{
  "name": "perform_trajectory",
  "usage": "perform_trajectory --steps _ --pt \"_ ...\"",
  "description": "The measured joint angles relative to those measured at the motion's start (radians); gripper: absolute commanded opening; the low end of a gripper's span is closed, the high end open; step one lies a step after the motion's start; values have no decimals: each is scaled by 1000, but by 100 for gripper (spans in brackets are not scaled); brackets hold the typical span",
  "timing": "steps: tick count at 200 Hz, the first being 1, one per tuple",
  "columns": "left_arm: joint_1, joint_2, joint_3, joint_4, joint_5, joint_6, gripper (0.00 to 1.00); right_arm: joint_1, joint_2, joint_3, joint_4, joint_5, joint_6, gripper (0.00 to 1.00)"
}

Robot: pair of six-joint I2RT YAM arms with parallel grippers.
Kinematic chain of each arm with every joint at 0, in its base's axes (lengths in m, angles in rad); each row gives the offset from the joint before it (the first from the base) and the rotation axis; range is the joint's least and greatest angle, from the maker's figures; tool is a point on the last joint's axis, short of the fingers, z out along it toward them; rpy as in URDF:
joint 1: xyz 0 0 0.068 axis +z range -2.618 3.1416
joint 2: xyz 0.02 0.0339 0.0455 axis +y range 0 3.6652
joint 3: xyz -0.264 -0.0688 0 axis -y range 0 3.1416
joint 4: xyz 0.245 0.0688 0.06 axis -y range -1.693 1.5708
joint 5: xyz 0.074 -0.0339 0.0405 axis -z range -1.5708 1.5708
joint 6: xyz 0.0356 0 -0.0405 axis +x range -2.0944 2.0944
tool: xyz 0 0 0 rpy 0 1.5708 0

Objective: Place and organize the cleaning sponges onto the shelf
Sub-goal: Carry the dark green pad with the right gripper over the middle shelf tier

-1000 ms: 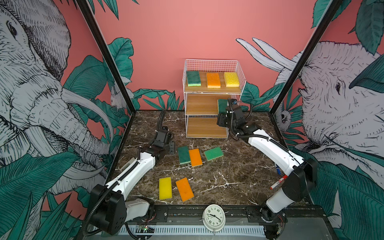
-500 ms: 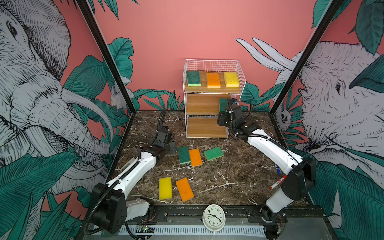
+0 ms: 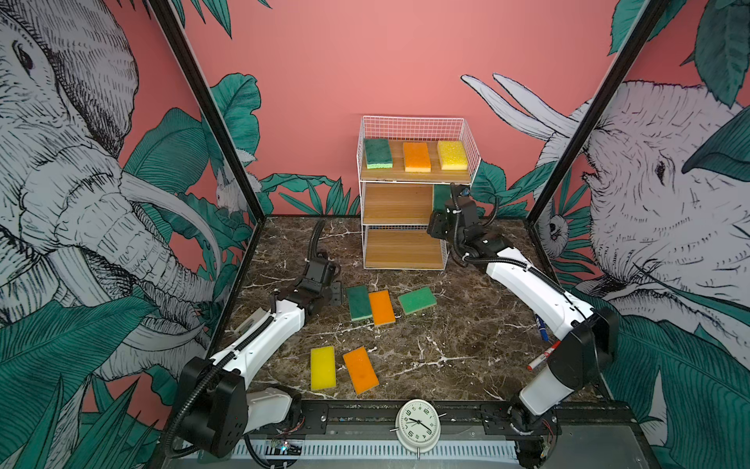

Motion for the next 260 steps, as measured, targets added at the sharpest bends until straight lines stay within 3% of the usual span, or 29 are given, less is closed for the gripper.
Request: perform_trajectory --steps 260 --pt "0 -30 0 34 -1 -8 67 -39 97 71 -21 41 -31 71"
